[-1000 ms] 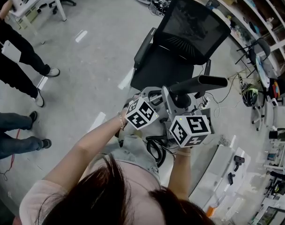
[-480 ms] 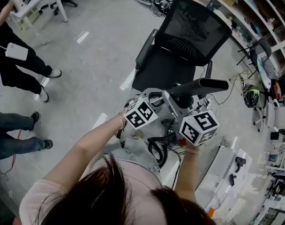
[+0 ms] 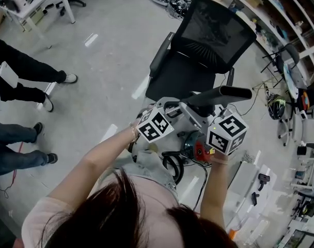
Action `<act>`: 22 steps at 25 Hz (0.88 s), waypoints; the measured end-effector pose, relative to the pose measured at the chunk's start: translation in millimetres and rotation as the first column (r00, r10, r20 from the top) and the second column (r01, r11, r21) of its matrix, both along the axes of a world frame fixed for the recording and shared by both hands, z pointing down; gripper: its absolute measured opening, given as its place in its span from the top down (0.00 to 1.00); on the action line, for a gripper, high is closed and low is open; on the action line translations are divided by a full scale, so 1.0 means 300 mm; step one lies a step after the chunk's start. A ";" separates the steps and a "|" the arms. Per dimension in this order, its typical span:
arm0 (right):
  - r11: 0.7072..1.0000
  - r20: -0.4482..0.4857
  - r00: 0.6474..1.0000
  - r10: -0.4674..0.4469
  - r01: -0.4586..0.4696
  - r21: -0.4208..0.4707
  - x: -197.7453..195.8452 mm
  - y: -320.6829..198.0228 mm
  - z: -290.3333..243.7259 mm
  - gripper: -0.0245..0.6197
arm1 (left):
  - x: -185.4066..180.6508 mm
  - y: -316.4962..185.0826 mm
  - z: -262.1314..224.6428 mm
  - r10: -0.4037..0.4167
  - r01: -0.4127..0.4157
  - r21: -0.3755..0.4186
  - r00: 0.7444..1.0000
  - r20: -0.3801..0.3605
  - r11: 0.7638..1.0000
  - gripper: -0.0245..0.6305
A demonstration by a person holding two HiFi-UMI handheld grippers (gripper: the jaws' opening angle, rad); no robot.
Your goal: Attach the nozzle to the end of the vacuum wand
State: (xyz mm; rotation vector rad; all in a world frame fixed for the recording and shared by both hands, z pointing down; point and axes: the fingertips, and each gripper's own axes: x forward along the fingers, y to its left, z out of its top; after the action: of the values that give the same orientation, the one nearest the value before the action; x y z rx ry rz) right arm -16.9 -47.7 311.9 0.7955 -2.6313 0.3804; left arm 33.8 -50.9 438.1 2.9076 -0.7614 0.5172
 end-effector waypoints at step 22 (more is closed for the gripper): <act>0.949 0.106 0.945 0.311 -0.315 0.022 0.035 -0.028 0.010 0.67 | 0.024 0.014 0.015 -0.004 0.004 0.036 1.000 0.009 0.999 0.73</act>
State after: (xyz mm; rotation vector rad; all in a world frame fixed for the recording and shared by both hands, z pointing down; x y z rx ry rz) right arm -6.6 -56.1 315.0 1.2447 -2.6111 0.4656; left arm 41.0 -46.6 442.6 2.9377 -0.7854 0.5229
